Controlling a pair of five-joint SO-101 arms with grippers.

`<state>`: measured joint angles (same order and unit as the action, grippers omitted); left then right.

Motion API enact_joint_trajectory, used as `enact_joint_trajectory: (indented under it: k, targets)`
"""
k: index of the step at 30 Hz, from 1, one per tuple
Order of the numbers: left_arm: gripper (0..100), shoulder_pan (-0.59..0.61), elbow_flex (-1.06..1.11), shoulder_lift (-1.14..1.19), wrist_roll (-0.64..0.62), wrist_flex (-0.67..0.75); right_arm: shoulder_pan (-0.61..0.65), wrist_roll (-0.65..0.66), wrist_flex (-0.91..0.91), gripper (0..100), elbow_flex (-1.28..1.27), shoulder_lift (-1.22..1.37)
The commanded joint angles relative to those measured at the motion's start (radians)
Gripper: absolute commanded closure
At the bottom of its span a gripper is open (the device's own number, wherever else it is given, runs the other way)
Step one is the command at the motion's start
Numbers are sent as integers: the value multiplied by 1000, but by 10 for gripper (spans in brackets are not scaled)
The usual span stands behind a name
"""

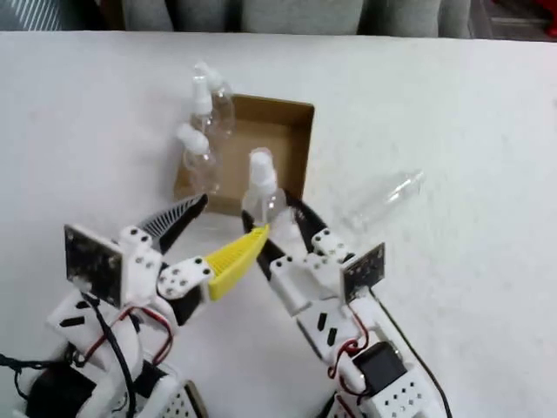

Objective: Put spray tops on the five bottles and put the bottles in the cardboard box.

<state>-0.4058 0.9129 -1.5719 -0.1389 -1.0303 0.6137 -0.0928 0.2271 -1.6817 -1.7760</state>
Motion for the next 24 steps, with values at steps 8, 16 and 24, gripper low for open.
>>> enact_joint_trajectory:
  k: [8,16,24]
  targets:
    - [994,45,160,-16,8,-20,-82,-9,-31,982,-9,-24]
    - [976,-84,238,-16,25,-20,-125,-9,-74,982,-9,-24]
    - [980,-303,479,-16,71,212,-120,-87,-81,982,-6,-24]
